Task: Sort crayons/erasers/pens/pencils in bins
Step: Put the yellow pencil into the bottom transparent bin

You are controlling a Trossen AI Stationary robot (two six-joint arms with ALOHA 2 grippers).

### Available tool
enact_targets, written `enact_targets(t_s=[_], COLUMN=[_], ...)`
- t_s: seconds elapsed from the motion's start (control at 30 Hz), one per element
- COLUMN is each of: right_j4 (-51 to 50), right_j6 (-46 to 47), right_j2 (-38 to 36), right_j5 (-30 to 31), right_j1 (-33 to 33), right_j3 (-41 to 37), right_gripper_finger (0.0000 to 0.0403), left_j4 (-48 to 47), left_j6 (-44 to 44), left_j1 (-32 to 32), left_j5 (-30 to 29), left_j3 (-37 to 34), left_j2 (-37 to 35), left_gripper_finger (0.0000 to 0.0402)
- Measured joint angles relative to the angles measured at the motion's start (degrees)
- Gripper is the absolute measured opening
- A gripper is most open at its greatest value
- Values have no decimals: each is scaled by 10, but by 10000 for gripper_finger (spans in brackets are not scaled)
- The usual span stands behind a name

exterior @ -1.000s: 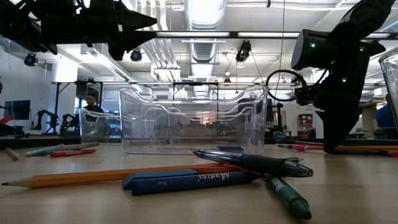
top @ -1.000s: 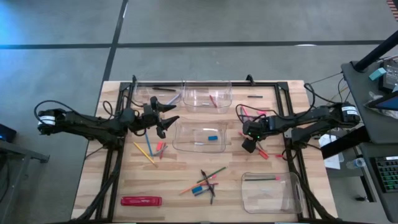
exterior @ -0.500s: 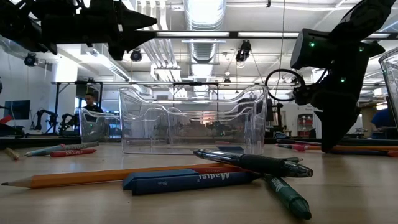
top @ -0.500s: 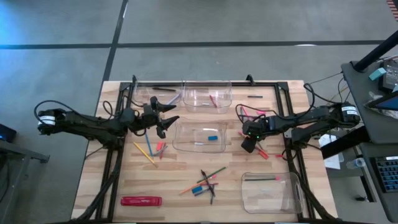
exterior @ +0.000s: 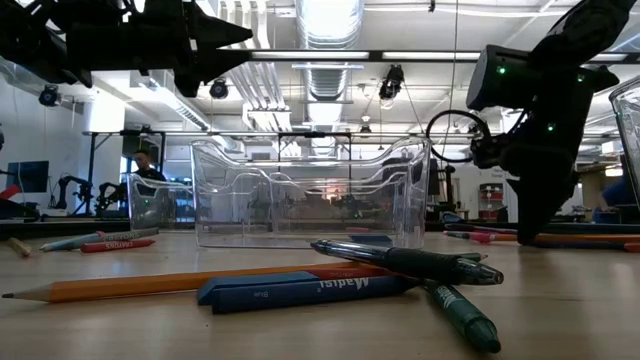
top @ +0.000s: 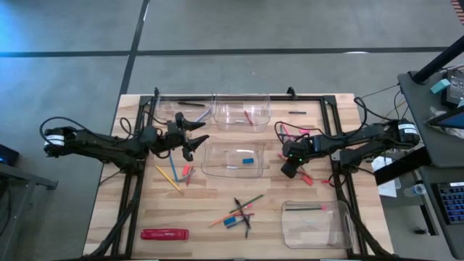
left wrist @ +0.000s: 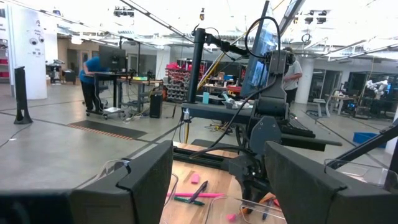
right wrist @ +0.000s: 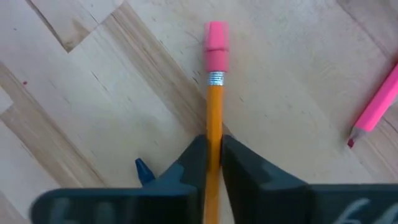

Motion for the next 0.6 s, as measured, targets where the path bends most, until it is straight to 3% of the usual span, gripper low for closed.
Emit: enact_targets(t_s=[0.23,0.43,0.6], right_j4=[-28,-168,-248], right_j6=[0,-7,-8], right_j2=[-1,-4,-28], right_j5=[8,3,-1], right_j1=[-1,4,61], right_j3=[38,127,191], right_gripper_finger=[19,19,19], left_j4=[0,0,0], left_j6=[0,0,1], left_j1=[0,0,0], left_j5=[0,0,0], left_j3=[0,0,0], left_j2=[0,0,0], left_gripper_finger=[238,238,238])
